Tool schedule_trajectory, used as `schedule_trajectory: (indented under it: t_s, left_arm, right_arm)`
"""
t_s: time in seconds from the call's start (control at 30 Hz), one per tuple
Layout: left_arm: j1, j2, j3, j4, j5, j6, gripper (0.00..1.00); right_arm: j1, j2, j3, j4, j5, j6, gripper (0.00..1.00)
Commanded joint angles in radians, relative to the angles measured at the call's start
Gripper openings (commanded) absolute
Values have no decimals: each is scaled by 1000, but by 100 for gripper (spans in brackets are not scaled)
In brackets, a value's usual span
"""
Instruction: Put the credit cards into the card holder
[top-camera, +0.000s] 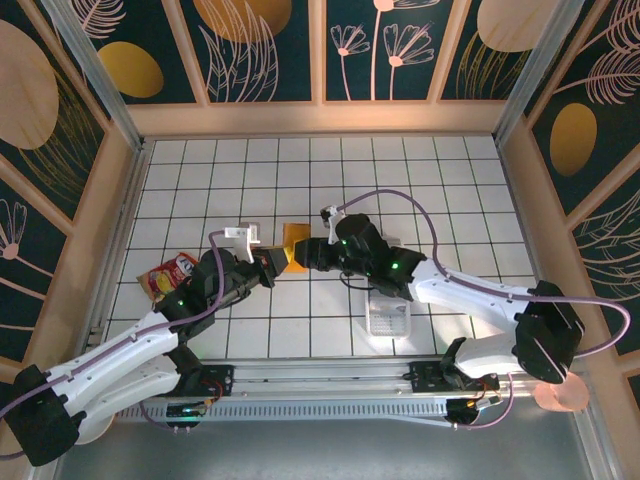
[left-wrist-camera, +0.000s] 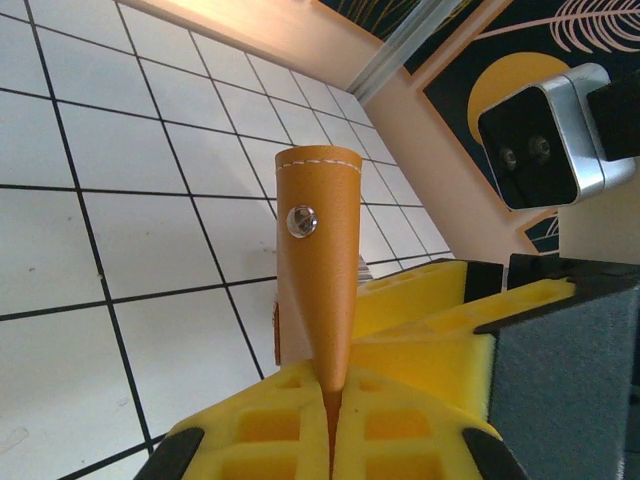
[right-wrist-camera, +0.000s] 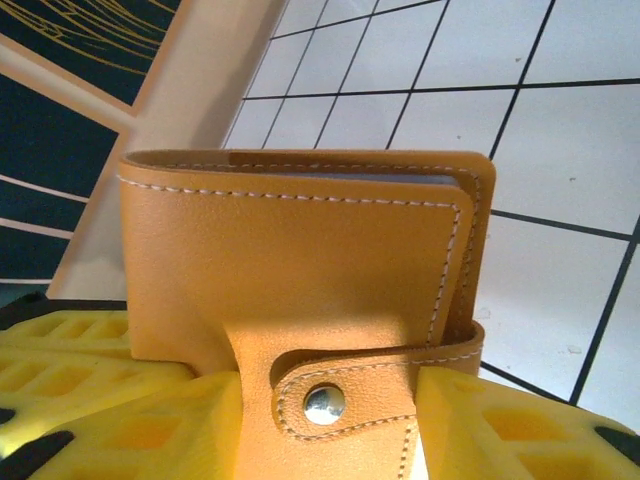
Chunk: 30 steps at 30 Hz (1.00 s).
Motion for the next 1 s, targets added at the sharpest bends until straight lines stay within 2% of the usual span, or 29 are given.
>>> schedule_trajectory:
  t_s: [0.0,0.07,0.2,0.23,0.37,0.53,0.63,0.8,0.97]
  left_arm:
    - [-4,-41,10,71,24,-12,0]
    - [-5,-47,9,61,6,-10,0]
    - [-3,-46,7,35,-31,-17,0]
    - [-4,-44,7,33,-36,-19,0]
    - [-5,-38,2,33,-38,-24,0]
    - [-4,-14,-11,40,-33,-45,0]
    - [-4,21,-20,44,-28,-111,0]
    - [-5,101,-71,138,72,-211,0]
    - [-4,150,-95,85,42,-248,0]
  right_arm:
    - [1,30,22,-74,90,-17,35]
    - [4,26,18,-96,146,-18,27]
    - [1,1,-17,-120,225,-2,3]
    - [-2,-7,-29,-126,244,5,0]
    - [-9,-53,-76,-108,270,27,0]
    - [-6,-104,-124,-8,185,14,0]
    - [-6,-115,-147,15,150,23,0]
    - [-6,-63,-177,-6,140,58,0]
    - [1,-29,-227,53,108,91,0]
